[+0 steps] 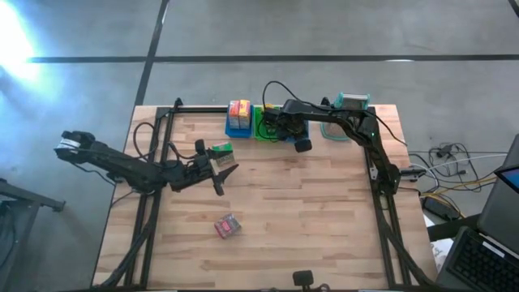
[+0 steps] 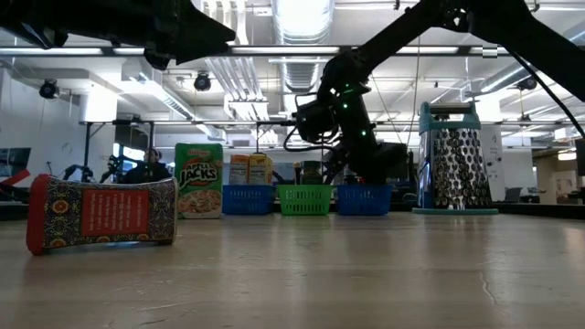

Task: Pick & Place Kitchen Items
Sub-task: Put the small purple food coloring bottle into the right blue bin, then put the green cereal box into the left blue bin

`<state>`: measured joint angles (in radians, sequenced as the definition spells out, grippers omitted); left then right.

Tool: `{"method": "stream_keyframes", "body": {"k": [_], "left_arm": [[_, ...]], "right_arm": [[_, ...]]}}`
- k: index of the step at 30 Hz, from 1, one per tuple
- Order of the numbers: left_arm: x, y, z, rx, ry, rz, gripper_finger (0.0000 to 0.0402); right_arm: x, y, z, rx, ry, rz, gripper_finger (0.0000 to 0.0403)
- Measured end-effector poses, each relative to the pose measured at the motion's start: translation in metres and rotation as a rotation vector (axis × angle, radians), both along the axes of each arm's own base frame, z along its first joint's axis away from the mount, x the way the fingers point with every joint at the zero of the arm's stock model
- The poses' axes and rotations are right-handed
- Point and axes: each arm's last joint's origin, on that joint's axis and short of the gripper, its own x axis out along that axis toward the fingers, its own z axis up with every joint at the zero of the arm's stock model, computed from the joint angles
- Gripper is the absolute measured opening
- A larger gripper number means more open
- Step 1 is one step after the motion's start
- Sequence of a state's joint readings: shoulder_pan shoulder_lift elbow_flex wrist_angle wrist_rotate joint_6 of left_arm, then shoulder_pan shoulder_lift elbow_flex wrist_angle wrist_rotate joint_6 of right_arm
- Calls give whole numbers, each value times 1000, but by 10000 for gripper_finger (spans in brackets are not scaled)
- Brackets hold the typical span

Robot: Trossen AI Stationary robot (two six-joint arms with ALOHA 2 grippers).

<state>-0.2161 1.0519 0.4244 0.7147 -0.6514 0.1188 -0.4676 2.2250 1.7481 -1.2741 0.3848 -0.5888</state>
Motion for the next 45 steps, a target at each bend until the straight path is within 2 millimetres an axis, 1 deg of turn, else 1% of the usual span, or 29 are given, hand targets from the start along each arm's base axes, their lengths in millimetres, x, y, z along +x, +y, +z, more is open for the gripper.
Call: {"method": "stream_keyframes", "body": {"k": [4,11,16,19,23,32,35,38,45], "left_arm": [[0,0,0,1,0,0,236],[0,0,0,7,3,1,236],[0,0,0,7,3,2,236],[0,0,0,7,3,2,236],[0,0,0,7,3,2,236],[0,0,0,8,3,3,236],[0,0,0,8,3,3,236],[0,0,0,8,3,3,236],[0,1,0,12,13,4,236]], "right_arm": [[0,-1,1,-13,-8,-15,37],[0,-1,3,-21,-19,-16,92],[1,0,3,-23,-22,-15,110],[1,0,3,-24,-25,-17,108],[0,0,6,-28,-31,-18,94],[-2,1,19,-49,-65,-35,74],[-4,2,28,-63,-88,-55,71],[-6,6,41,-82,-122,-79,66],[-16,23,91,-147,-272,-127,41]]}}
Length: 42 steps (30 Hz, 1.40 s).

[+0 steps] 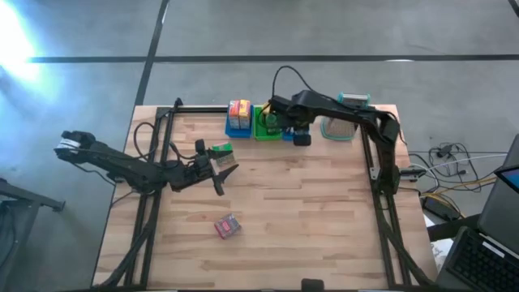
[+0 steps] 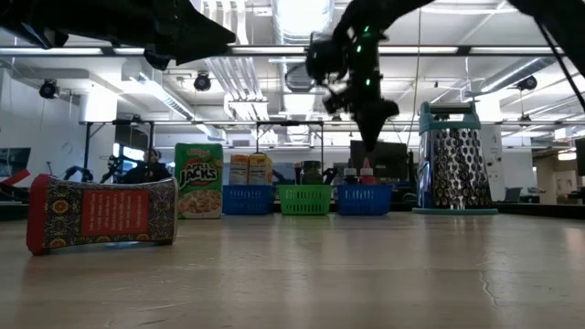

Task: Pick & Place Kitchen Items
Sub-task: Put the green cereal box into the left blue bin

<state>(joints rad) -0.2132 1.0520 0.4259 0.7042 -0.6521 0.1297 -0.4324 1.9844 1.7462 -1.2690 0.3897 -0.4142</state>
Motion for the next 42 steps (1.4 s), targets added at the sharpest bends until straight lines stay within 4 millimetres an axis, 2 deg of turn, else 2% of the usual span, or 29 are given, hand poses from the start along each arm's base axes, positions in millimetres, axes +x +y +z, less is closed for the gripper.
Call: {"method": "stream_keyframes", "body": {"k": [10,15,18,22,26,29,33,38,42], "left_arm": [[-1,1,-2,4,43,2,236],[-3,2,1,-57,152,7,236],[-4,5,10,-78,280,33,235],[-7,11,31,-64,451,73,235],[-11,20,56,-98,535,115,235],[-13,27,65,-138,611,102,242],[-12,42,65,-212,683,74,269],[-9,69,52,-338,817,96,303],[-4,86,41,-375,881,82,312]], "right_arm": [[-28,36,78,-88,-283,-65,10],[-40,54,96,-99,-365,-66,8],[-48,64,97,-100,-402,-56,8],[-63,72,92,-52,-451,-88,8],[-72,76,83,-47,-505,-89,8],[-79,78,74,-46,-512,-83,8],[-88,81,65,-41,-490,-85,8],[-96,84,57,-37,-485,-98,8],[-105,87,52,-34,-502,-108,8]]}}
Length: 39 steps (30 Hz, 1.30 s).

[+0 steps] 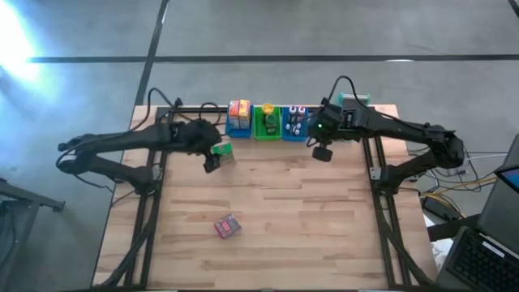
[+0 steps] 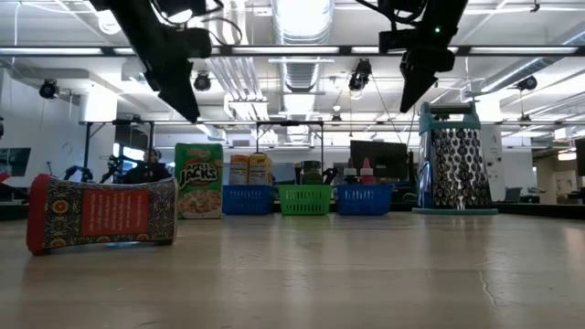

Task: Pick & Place Kitchen Items
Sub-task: Put the green cereal box into the left blue bin

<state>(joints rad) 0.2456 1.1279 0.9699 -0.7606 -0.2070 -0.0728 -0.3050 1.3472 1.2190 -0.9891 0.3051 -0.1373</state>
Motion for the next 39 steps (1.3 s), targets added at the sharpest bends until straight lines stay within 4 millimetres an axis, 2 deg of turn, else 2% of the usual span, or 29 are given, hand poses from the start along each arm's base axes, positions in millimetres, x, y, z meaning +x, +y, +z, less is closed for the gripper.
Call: {"method": "stream_keyframes", "body": {"k": [8,16,25,39], "left_arm": [[15,12,-15,-40,123,-97,313],[31,20,-22,-47,197,-116,313],[41,34,-28,-61,247,-91,313],[47,39,-49,-97,358,-104,300]], "right_arm": [[-17,5,-13,-25,-74,3,8],[-31,10,-30,-27,-79,3,8],[-33,10,-46,-25,-51,16,8],[-30,9,-59,-63,-78,65,8]]}}
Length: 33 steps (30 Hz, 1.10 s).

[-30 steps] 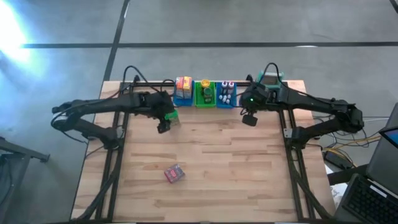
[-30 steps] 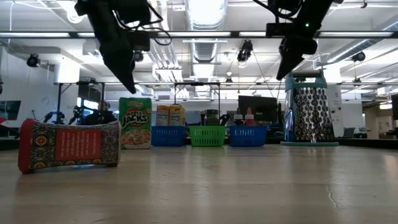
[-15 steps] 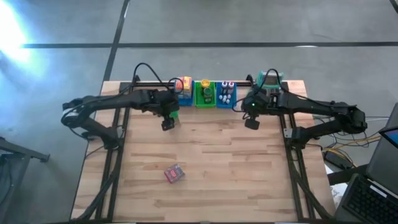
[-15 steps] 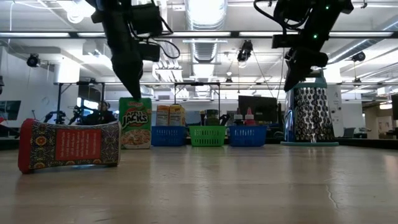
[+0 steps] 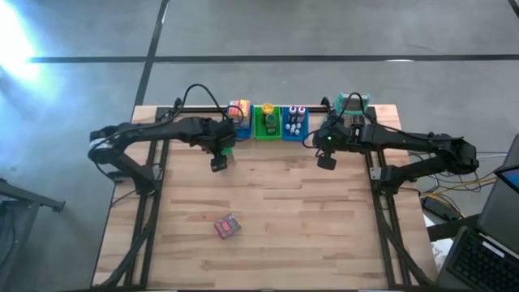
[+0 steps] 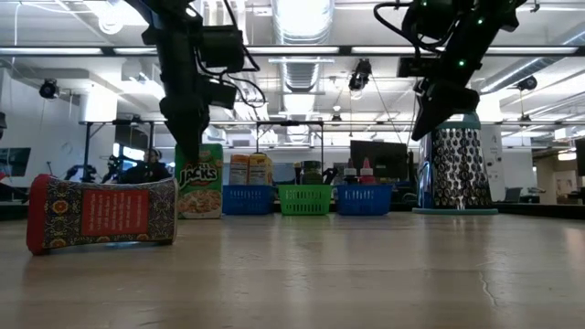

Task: Pick & Place Kitchen Items
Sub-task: Put the green cereal box into the left blue bin

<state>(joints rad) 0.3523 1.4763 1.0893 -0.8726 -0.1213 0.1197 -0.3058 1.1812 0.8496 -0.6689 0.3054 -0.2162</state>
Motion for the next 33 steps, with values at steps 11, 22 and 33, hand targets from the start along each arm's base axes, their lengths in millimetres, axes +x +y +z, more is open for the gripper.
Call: {"method": "stream_keyframes", "body": {"k": [11,22,33], "left_arm": [[6,2,-5,9,-4,-23,242],[9,4,9,25,-13,-62,158],[22,9,82,146,-125,-212,137]], "right_arm": [[0,0,-1,-1,3,4,8],[0,0,-1,-5,7,10,8],[3,-1,1,-25,-27,23,8]]}}
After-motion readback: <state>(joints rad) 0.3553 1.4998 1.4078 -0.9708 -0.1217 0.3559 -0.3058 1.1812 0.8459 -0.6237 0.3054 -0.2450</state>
